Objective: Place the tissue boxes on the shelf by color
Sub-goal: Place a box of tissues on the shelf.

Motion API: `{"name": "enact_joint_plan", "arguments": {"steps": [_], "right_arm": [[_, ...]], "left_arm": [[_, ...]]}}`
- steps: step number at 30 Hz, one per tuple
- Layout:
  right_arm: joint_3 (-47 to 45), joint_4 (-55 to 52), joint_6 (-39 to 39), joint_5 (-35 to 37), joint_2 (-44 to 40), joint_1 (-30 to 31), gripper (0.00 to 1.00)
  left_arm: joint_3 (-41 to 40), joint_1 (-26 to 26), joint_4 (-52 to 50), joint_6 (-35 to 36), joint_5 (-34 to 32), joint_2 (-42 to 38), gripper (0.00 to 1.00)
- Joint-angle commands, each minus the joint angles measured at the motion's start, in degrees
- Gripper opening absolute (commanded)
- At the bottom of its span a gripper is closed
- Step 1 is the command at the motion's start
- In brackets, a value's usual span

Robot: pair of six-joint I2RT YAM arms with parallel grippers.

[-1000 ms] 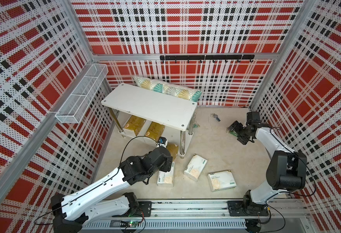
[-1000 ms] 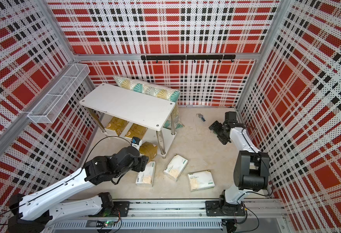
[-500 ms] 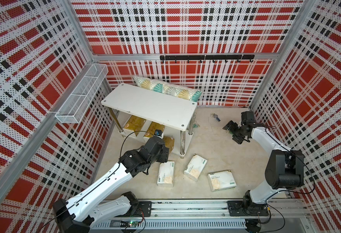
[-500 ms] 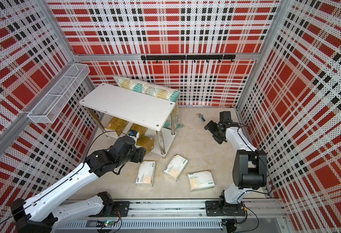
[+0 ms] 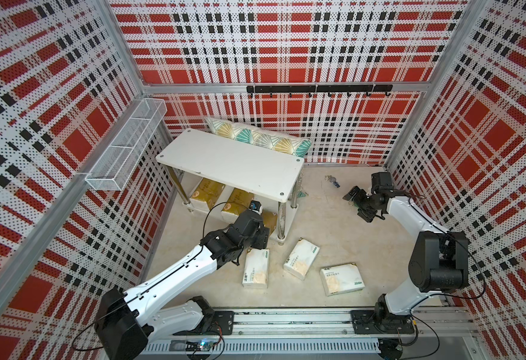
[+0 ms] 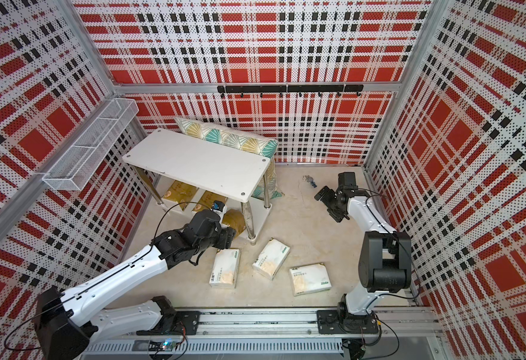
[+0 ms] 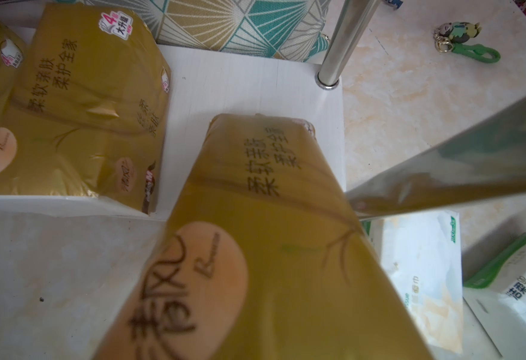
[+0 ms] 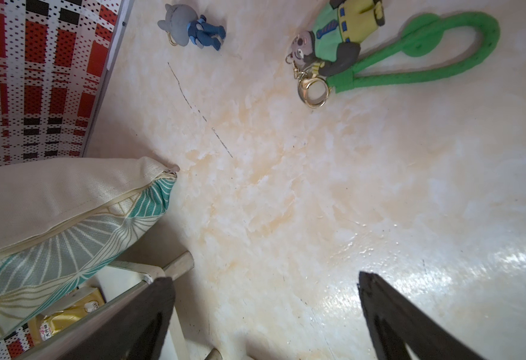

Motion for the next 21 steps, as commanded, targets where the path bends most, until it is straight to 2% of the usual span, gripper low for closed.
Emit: {"name": "enact_joint_plan", "arguments": {"steps": [1,15,21], "right_arm": [[-0.57,0.96,0.07,-0.56,0.17,0.6,1.0],[-1.89,1.21,-0.07,-0.38,-0.24,0.69,1.0],[-2.28,1.33,0.12,-0.69,-0.06,0.89,1.0]], "left_arm": [[-2.95,-1.02,7.46,-0.38,-1.54,-0.83,0.72],[-13.61,-1.21,23.7,-0.19,-1.56,-0.07,0.73],[-15.73,0.06,27.08,3.39,0.57,1.65,0.75]]}}
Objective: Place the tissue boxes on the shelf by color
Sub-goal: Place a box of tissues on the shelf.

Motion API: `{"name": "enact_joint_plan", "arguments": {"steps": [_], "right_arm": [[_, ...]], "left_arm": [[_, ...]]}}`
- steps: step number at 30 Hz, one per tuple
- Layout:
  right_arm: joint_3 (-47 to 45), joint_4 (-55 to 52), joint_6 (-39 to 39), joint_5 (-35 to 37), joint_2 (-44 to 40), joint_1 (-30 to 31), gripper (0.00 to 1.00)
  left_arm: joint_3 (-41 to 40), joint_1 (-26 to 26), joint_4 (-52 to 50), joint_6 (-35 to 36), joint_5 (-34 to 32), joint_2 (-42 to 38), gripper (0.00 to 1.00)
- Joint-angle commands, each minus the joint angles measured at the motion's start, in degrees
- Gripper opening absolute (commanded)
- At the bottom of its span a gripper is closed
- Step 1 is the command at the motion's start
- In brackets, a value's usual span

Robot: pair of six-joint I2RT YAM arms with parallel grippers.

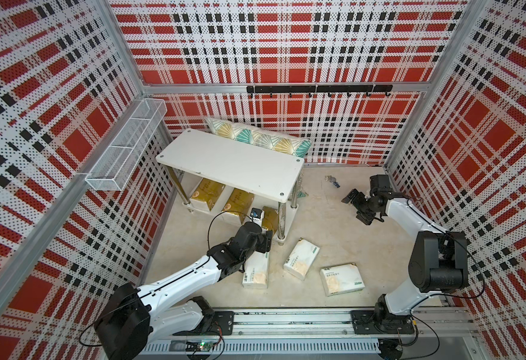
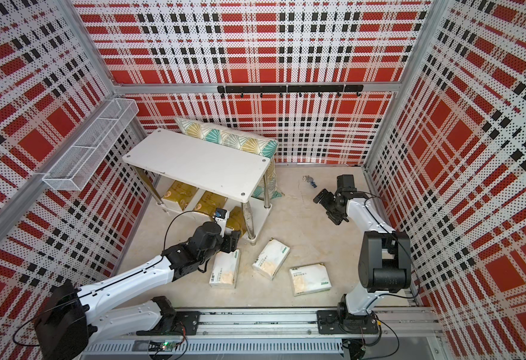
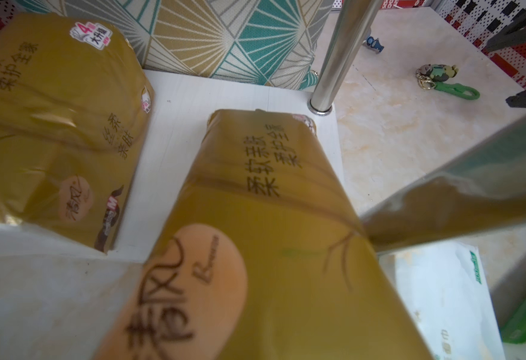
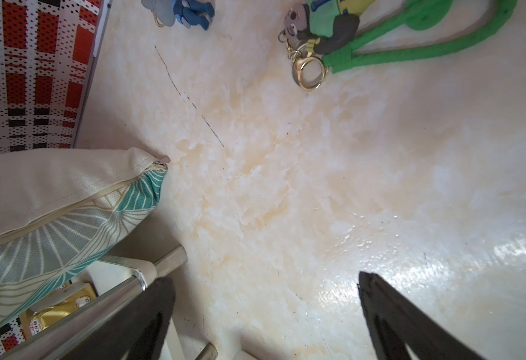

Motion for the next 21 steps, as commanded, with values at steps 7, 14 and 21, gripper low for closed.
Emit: {"name": "enact_joint_plan", "arguments": {"steps": [7,14,21], "right_arm": [[-1.15,1.17,0.37,-0.38,-0.39,0.54,1.0],[-1.15,1.31,0.64,-0.56,0.02,0.89,1.0],[-1.24,1.44,0.72,-0.89,-0.04,0.97,1.0]], "left_arm": [[-3.49,4.09,8.14,5.08,6.73,3.0,0.76],[-2.62,5.21,12.68,6.55,9.63,8.5,0.78],[-1.12,5.84,13.01,6.61,9.46,13.39,0.82]]}}
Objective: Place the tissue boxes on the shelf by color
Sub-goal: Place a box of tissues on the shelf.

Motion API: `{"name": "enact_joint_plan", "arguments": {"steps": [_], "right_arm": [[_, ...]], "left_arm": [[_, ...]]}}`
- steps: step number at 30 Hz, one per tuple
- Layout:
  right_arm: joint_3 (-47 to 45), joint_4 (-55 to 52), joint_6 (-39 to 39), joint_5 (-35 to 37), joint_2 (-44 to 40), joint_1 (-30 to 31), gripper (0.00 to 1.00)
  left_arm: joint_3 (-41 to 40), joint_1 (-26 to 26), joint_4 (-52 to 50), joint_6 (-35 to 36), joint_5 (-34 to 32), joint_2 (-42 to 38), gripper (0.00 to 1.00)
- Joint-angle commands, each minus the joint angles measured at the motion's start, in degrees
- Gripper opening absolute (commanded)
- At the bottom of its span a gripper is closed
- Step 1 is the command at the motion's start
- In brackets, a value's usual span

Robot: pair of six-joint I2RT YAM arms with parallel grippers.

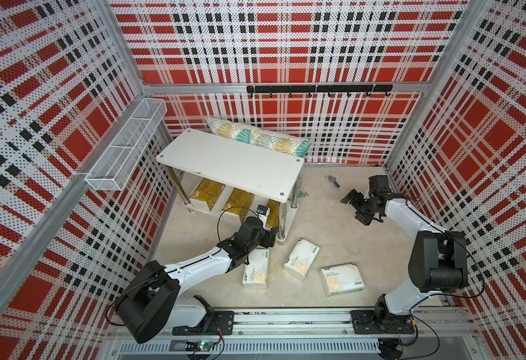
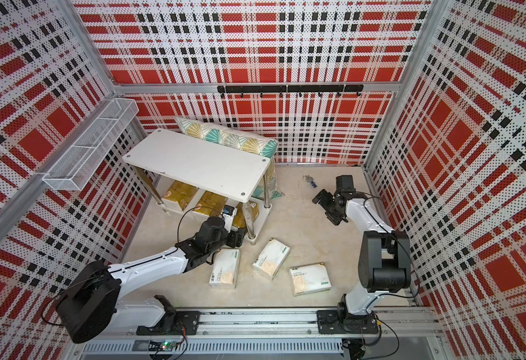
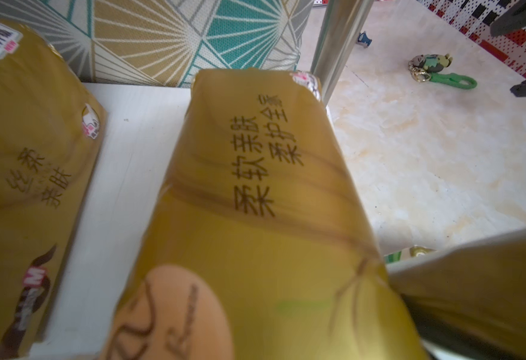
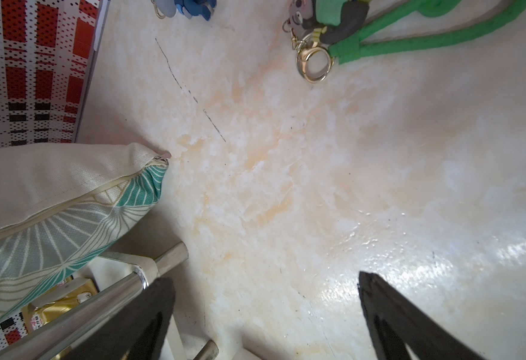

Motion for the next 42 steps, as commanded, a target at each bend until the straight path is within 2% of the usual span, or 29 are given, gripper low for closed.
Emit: {"name": "enact_joint_plan", "arguments": {"steps": [1,10,26,42], "right_arm": [[-0.67,0.76,0.42,-0.26,0.02,0.49,1.0],[-0.64,1.22,0.8,-0.76,0.33,1.02,1.0],[-0.93,1.6,1.16,-1.2,0.46,1.88,1.0],[-1.55,2.52,1.51,-1.9,0.6,2.29,1.0]], "left_arm": [[-0.18,1.1,-1.2,0.13,2.06,2.08,0.82],[0.46,2.3,1.55,0.36,1.22,4.11,0.83],[5.9,4.55,0.43,2.68,5.35,8.96,0.84],[6.09,5.13,-1.26,2.68,6.34,6.86,0.98]]}}
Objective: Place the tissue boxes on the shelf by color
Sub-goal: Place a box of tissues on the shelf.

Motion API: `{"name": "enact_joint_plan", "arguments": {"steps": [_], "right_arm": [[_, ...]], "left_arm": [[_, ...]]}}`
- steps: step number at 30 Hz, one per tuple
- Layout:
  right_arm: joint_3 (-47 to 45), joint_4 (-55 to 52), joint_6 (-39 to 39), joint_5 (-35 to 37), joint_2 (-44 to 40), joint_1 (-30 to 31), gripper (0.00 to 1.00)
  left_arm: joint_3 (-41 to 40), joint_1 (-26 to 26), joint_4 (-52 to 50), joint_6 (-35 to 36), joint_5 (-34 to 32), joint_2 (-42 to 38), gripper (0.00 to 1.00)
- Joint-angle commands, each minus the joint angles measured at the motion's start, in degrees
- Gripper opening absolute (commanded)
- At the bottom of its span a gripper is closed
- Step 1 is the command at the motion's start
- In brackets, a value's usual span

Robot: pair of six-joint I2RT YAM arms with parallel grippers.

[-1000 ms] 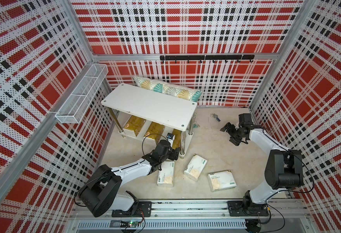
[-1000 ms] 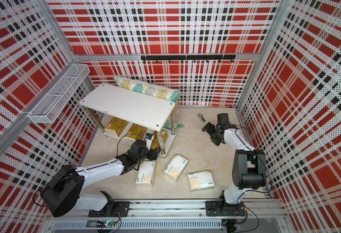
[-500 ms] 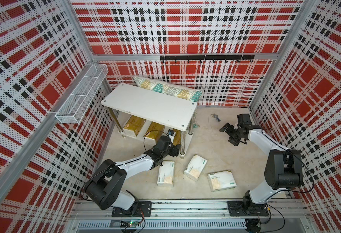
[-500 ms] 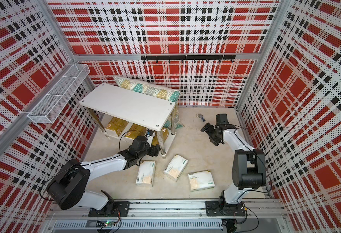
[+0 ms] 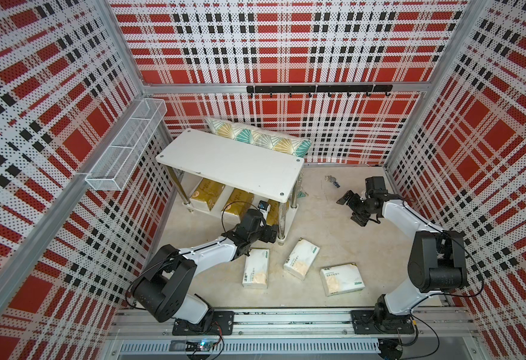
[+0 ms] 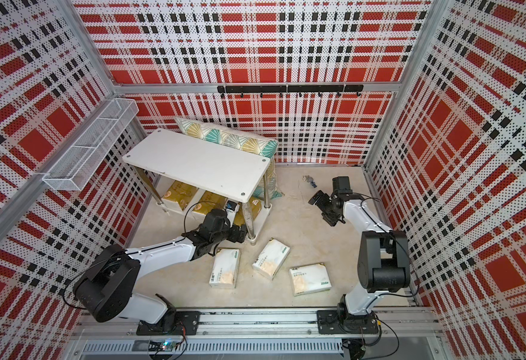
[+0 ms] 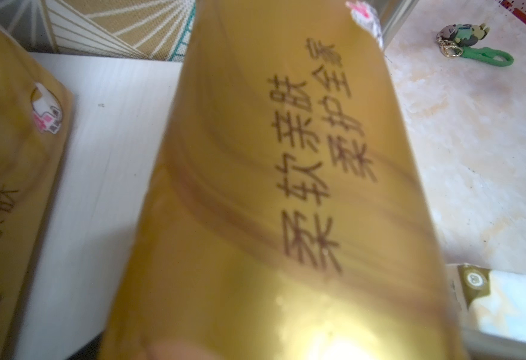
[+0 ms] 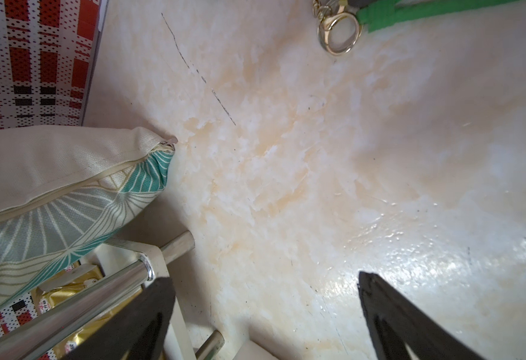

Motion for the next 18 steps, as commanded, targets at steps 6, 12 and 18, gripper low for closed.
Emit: {"name": "enact_joint_plan", "arguments": {"steps": [6,12,18], "right_arm": [[-0.82,1.06,0.3,-0.09,0.33,0.63,1.0],[-1.36,1.41,0.54,-0.28,0.13,0.64,1.0],[-1.33,1.34,0.34,-0.37,-0.01,0.72,1.0]], "left_arm": [[1.4,0.21,-0.79,-1.78,1.36,-3.25,0.96],[-0.17,-0.98,0.49,-2.91,-2.13,-3.41,0.93],[-0.12,-1.37,1.99,-3.54,-3.42,-2.27,0.92]]}}
